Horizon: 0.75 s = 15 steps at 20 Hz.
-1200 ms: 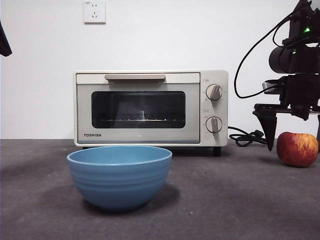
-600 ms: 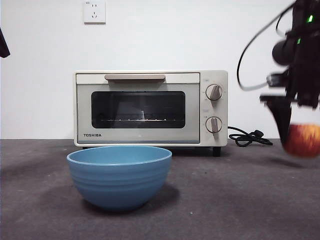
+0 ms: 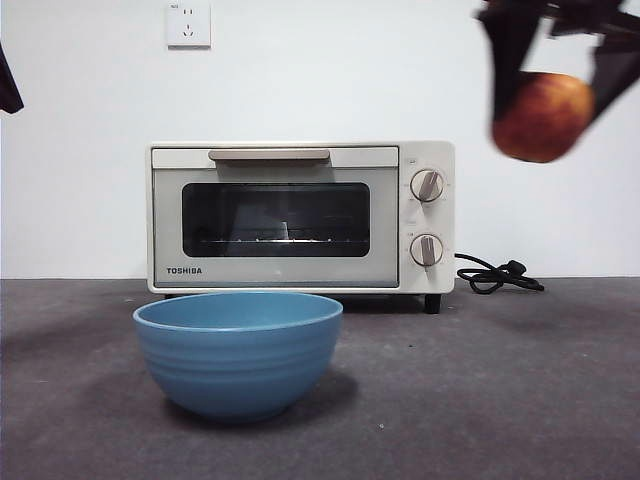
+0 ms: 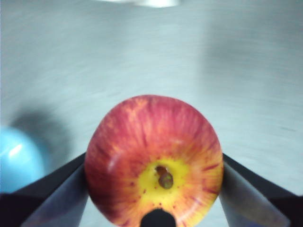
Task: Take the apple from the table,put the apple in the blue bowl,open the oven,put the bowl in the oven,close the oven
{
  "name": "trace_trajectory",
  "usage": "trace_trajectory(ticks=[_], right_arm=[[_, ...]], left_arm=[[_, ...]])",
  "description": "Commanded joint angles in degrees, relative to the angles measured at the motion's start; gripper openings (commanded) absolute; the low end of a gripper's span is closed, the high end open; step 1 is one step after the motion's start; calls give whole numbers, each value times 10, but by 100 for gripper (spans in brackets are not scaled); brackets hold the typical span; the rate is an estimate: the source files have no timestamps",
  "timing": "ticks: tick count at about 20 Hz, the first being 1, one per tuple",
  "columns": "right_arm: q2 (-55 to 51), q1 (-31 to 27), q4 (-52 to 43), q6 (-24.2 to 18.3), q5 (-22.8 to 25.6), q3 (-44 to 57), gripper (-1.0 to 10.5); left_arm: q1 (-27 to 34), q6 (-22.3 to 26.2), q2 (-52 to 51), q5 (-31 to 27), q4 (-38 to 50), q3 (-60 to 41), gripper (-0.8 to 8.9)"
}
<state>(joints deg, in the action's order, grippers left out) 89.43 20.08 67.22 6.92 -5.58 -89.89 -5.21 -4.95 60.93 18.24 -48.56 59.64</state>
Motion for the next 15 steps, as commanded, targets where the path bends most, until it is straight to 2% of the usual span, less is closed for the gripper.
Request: trace_trajectory(ticks=[1, 5, 8, 12, 15], right_arm=[[7, 72, -20, 25, 1, 1, -11], [16, 193, -89, 56, 3, 1, -11], [25, 264, -119, 72, 26, 1, -11], [60, 316, -117, 73, 29, 1, -11], [100, 332, -133, 73, 28, 1, -11]], left_arm=[[-1, 7, 2, 2, -2, 0, -4], [-1, 7, 2, 2, -3, 0, -4], [-1, 7, 2, 1, -3, 0, -4], [-1, 7, 2, 1, -8, 0, -4], [-1, 7, 2, 1, -10, 0, -4]])
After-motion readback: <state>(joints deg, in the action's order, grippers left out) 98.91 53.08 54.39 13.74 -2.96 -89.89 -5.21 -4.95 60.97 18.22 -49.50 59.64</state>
